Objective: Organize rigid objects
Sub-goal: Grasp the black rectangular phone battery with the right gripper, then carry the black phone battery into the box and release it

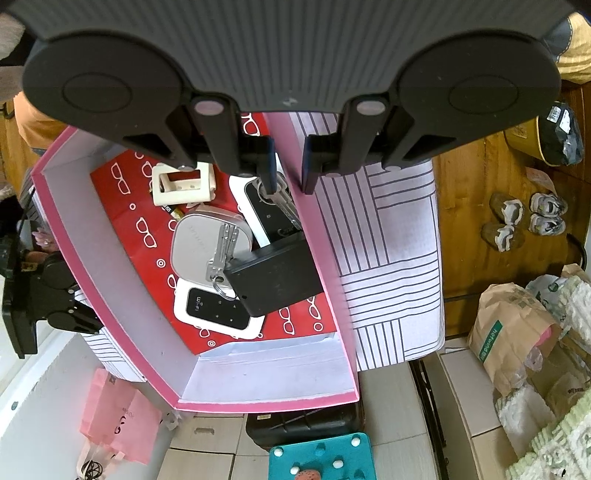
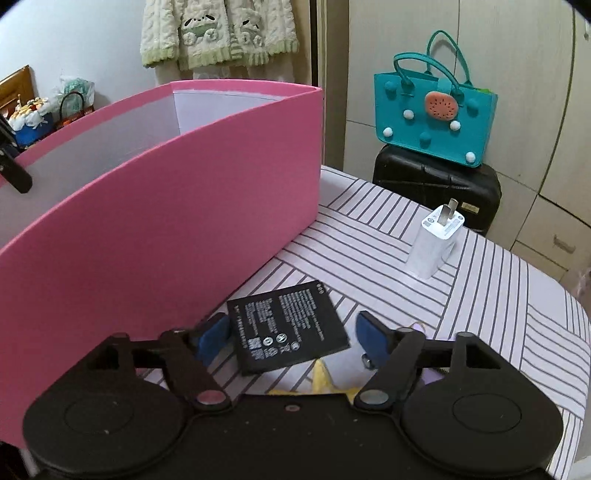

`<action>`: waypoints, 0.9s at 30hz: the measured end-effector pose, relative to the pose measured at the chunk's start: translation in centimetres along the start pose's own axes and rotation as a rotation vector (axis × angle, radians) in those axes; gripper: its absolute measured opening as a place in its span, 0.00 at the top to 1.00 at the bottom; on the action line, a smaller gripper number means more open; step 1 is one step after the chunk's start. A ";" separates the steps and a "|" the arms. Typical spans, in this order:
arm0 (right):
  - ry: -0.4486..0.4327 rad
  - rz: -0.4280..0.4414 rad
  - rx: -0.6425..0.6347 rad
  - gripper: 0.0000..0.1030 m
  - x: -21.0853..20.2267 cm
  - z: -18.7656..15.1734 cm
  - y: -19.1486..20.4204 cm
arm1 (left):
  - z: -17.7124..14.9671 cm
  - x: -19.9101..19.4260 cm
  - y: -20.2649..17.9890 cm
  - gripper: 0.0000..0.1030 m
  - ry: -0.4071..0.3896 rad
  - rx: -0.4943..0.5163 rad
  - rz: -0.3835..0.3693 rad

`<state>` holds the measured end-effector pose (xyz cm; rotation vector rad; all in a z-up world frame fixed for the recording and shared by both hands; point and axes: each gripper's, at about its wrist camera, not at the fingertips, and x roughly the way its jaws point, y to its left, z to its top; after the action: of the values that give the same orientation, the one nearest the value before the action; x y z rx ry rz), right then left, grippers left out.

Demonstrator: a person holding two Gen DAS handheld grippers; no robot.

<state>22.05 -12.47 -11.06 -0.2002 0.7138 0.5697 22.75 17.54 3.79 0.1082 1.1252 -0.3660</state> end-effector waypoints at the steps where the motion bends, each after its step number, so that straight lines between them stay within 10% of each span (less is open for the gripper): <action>1: -0.002 0.003 -0.001 0.21 0.2 0.0 -0.1 | 0.0 0.0 0.0 0.88 0.001 -0.001 -0.001; 8: 0.055 -0.054 0.187 0.32 -0.1 1.7 -0.3 | 0.1 0.0 0.0 0.88 0.008 0.004 0.009; 21: -0.083 -0.183 0.113 0.32 -6.9 3.4 2.5 | 0.3 0.1 -0.1 0.88 0.018 0.014 -0.001; 27: -0.185 -0.112 0.052 0.32 -12.2 5.2 5.7 | 0.4 0.1 0.0 0.88 0.021 -0.003 0.003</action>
<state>14.30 -11.01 1.07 -0.1356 0.5334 0.4552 23.18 17.37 3.86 0.1108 1.1461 -0.3612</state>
